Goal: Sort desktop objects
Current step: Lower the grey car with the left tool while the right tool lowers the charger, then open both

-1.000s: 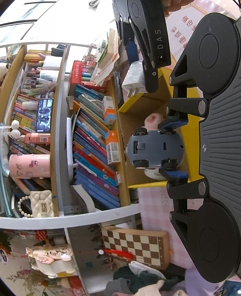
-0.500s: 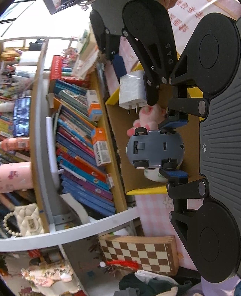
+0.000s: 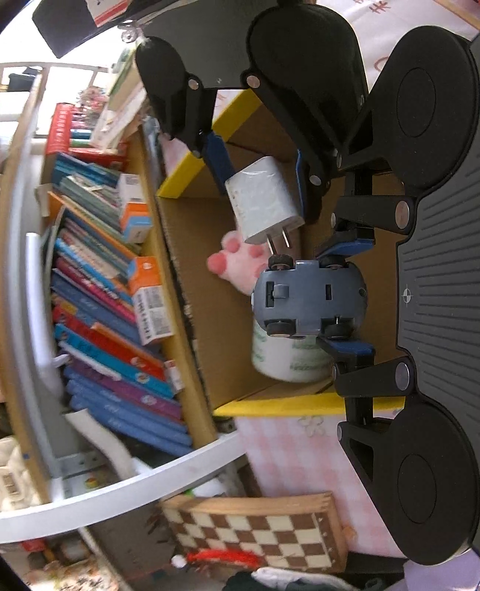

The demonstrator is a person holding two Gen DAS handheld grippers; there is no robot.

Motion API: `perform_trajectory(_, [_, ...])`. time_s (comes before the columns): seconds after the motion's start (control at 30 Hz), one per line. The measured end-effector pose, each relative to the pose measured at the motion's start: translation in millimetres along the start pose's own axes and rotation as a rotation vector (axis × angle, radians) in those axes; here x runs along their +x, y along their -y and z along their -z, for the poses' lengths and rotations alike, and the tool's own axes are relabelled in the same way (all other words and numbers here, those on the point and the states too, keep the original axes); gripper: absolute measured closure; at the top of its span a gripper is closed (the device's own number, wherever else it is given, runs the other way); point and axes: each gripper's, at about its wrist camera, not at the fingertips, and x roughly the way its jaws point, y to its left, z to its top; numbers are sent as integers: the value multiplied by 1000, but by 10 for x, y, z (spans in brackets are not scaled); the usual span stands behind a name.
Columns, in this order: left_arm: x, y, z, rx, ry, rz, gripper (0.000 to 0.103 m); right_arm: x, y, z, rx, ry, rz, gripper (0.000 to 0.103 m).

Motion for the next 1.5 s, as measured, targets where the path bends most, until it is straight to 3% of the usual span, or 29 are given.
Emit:
perform_trajectory(0.17, [158, -66, 7, -18, -70, 32, 61, 158, 14, -62, -60, -38, -51, 40])
perform_trajectory(0.53, [281, 9, -69, 110, -154, 33, 61, 430, 57, -104, -105, -172, -170, 40])
perform_trajectory(0.9, [490, -22, -101, 96, -226, 86, 61, 446, 21, -135, -125, -201, -185, 39])
perform_trajectory(1.5, [502, -17, -91, 93, -222, 74, 60, 462, 5, -155, -120, -214, -169, 39])
